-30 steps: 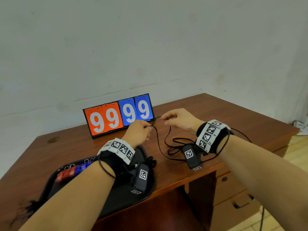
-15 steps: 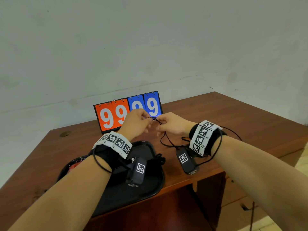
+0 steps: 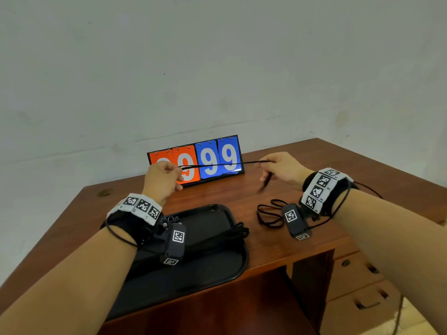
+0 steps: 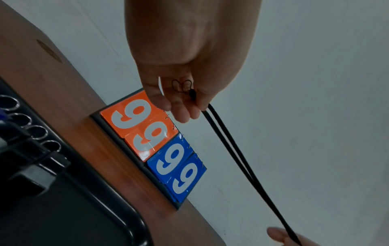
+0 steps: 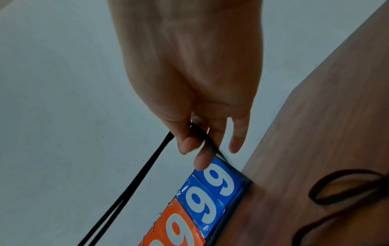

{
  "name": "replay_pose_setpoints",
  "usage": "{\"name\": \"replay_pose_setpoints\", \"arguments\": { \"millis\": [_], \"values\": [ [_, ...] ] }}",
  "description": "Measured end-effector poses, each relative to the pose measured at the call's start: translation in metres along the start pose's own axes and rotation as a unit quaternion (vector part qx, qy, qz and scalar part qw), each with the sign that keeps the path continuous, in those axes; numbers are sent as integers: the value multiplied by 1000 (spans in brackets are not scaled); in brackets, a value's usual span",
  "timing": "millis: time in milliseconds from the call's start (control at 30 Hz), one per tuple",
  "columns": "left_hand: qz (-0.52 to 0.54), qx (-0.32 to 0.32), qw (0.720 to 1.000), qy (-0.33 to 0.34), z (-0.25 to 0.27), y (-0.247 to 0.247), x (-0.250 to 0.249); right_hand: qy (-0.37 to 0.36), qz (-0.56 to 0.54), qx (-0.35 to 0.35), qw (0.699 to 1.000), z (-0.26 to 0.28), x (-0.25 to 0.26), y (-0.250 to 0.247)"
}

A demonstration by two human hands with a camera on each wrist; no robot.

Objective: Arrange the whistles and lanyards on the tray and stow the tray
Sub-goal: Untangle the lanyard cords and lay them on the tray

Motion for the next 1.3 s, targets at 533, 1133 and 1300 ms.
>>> {"name": "replay_pose_setpoints", "arguments": {
  "millis": [533, 1133, 1300],
  "values": [
    [19, -55, 998, -38, 7, -66, 26, 84, -83, 106, 987, 26, 8, 6],
    [26, -17, 993, -111, 73, -171, 92, 125, -60, 127, 982, 79, 31, 68],
    [-31, -11, 995, -91, 90, -193, 101, 113, 10, 104, 988, 86, 21, 85]
  ]
}}
Point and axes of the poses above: each hand's wrist, its own z-axis away from the middle knuckle, its own y-axis out of the palm, x = y × z, the point moved 3 cm from there along -z, towards the middle knuckle, and after that the axes turned 2 degrees about z, right-handed, at the moved point
